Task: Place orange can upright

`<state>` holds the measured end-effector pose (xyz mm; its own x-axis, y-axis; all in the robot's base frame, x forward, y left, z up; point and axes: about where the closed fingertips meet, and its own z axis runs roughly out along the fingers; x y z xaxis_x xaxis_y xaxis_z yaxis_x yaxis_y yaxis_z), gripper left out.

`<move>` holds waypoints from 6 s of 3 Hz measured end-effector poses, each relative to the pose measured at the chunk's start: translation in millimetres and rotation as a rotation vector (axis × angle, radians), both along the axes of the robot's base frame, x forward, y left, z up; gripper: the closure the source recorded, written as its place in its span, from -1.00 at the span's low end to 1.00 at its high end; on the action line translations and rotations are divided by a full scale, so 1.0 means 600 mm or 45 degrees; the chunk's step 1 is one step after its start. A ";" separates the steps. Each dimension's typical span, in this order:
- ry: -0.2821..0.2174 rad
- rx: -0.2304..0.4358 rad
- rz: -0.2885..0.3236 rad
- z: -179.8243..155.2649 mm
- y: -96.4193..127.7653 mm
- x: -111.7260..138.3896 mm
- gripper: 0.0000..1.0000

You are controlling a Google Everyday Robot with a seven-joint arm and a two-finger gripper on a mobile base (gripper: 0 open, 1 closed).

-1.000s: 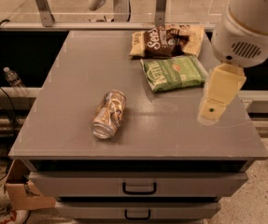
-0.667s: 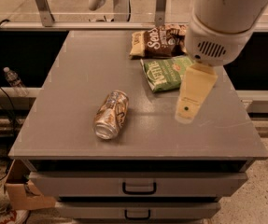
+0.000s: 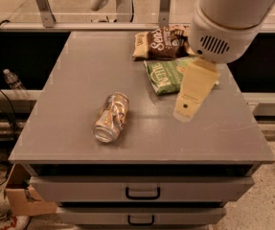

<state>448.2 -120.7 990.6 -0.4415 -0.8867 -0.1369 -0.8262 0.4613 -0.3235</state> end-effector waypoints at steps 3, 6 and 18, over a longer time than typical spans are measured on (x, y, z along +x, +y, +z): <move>0.312 0.354 -0.374 -0.076 0.075 0.092 -1.00; 0.451 0.413 -0.921 -0.151 0.152 0.082 -1.00; 0.435 0.291 -1.035 -0.196 0.246 0.121 1.00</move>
Offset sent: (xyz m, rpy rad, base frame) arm 0.0646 0.0458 -0.0528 0.3104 0.3470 -0.3207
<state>520.6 26.9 873.0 -0.9676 -0.2519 -0.0178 -0.2525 0.9663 0.0502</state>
